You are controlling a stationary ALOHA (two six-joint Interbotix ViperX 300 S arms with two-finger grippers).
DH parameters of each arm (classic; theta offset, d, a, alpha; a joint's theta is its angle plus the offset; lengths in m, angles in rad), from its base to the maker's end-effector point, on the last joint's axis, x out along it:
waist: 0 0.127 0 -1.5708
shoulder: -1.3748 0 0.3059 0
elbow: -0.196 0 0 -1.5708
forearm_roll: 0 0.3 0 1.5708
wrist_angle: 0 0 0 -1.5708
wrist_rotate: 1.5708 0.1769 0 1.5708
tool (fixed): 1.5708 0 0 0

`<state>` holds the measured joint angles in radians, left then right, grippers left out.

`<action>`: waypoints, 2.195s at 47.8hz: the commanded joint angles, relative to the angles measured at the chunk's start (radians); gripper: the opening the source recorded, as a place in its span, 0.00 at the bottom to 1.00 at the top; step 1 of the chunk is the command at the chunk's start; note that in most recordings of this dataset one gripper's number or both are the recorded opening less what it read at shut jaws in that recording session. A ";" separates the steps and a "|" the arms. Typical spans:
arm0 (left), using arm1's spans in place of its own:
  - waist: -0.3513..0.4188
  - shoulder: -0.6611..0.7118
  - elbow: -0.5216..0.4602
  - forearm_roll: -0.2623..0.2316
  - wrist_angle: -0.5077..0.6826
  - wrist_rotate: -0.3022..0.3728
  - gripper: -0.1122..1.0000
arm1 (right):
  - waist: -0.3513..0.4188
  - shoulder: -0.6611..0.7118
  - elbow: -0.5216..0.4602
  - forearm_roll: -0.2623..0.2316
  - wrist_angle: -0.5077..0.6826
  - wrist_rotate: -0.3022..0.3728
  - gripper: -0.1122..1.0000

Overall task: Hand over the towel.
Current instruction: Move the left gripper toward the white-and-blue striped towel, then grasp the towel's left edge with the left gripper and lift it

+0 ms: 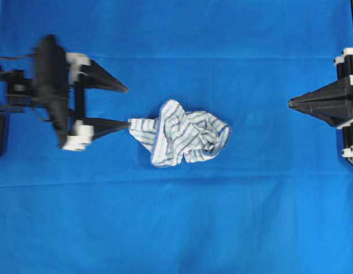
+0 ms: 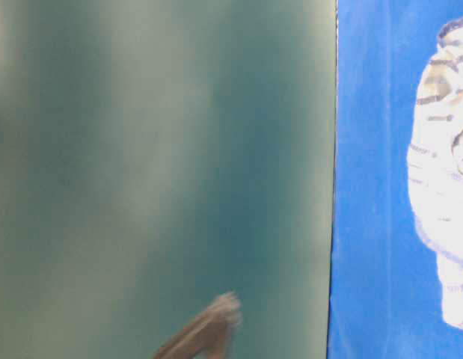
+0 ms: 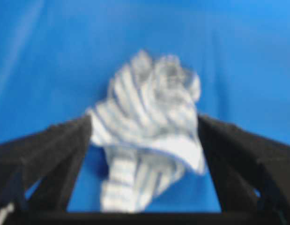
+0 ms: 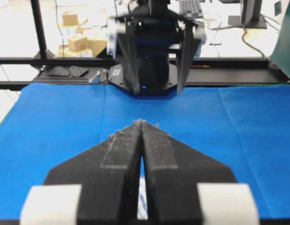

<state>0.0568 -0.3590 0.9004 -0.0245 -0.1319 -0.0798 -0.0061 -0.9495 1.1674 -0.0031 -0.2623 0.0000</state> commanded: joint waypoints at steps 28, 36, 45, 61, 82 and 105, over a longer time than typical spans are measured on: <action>-0.005 0.511 -0.229 -0.002 -0.012 -0.006 0.95 | -0.014 0.060 -0.017 0.002 0.008 0.000 0.10; -0.005 0.566 -0.241 -0.002 -0.017 -0.005 0.95 | -0.017 0.063 -0.017 0.002 0.008 0.000 0.10; -0.005 0.575 -0.250 0.000 0.000 0.014 0.94 | -0.018 0.066 -0.018 0.002 0.008 -0.002 0.10; -0.005 0.494 -0.252 0.006 0.018 0.077 0.27 | -0.018 0.066 -0.020 0.000 0.008 -0.002 0.10; -0.005 0.153 -0.238 0.006 -0.012 0.089 0.16 | -0.040 0.066 -0.028 0.000 -0.017 -0.006 0.10; -0.003 -0.003 -0.213 0.006 -0.137 0.092 0.16 | -0.049 0.112 -0.034 0.000 -0.052 -0.003 0.10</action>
<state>0.0522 -0.3436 0.6995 -0.0215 -0.2562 0.0107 -0.0537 -0.8560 1.1643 -0.0031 -0.3022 -0.0046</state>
